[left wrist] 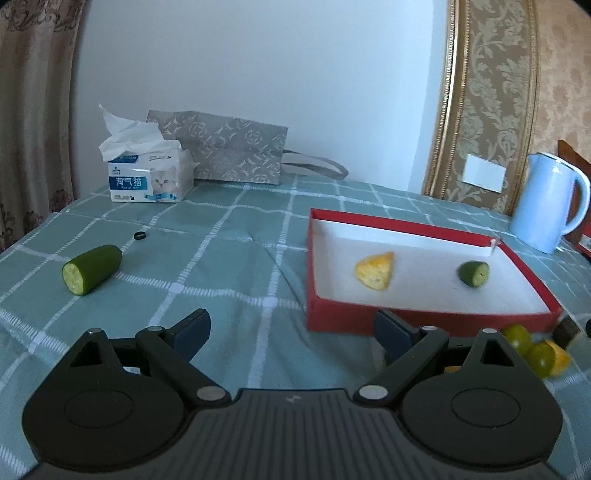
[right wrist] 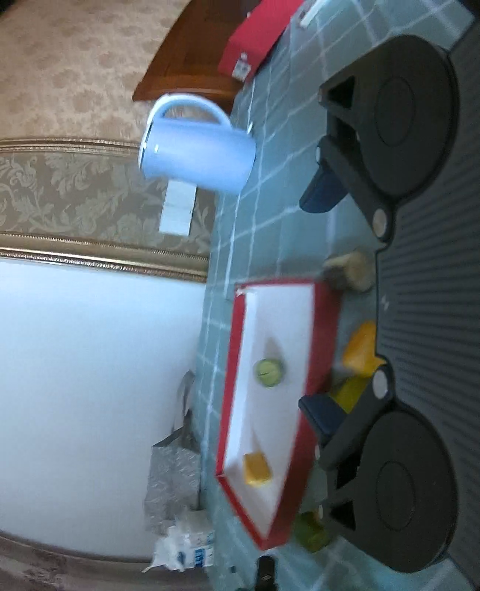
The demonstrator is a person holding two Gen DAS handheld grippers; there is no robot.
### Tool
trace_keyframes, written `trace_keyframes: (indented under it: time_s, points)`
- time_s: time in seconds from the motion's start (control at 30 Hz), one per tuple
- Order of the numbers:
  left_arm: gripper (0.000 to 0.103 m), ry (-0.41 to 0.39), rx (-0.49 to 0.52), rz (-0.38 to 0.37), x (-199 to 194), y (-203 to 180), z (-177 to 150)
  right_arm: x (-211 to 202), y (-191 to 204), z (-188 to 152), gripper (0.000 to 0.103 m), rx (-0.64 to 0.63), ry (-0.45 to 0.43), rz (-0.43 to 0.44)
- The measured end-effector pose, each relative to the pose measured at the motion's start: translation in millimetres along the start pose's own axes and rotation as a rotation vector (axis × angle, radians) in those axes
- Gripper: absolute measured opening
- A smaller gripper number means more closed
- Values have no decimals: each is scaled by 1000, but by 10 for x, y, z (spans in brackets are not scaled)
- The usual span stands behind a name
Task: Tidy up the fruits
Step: 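Grasp the green cucumber chunk beside the tray with the left tool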
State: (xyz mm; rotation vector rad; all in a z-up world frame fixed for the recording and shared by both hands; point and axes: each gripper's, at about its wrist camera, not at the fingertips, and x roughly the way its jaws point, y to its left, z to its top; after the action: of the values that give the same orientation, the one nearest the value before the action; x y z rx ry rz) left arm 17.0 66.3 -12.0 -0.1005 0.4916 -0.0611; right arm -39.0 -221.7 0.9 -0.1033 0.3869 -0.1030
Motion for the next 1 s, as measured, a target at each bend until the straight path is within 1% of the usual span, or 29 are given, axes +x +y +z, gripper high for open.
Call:
trace_keyframes:
  time_s: [0.1,0.23,0.33,0.53,0.63,0.67,0.73,0.8,0.87,0.93,1.0]
  points:
    - [96,17,14,-11,-46,-68,-89,1,-37,-115,103,31,20,16]
    - [96,24,67,-3,-86,-192,-160,36,-136,-212,103,108,53,34]
    - [96,9,104,1,-115,-283,-156,45,-191,-262,103,151,60,48]
    - [97,-9,235,-11,-114,-463,-146,29,-266,-288,103,201,39,88]
    - [97,-8,254,-30,-114,-513,-147,38,-296,-295,103,223,44,93]
    - [97,1,248,-33,-102,-520,-142,49,-309,-296,103,232,50,94]
    - [97,38,201,-26,-52,-521,-115,55,-343,-305,103,251,55,95]
    - [97,70,140,-56,-7,-499,-88,60,-372,-314,103,271,56,97]
    - [97,101,79,-61,38,-499,-61,69,-393,-319,103,286,58,98]
    - [97,108,48,-61,71,-508,-45,81,-410,-324,103,297,62,101]
    - [96,114,47,-41,114,-538,-43,86,-423,-328,103,305,63,107]
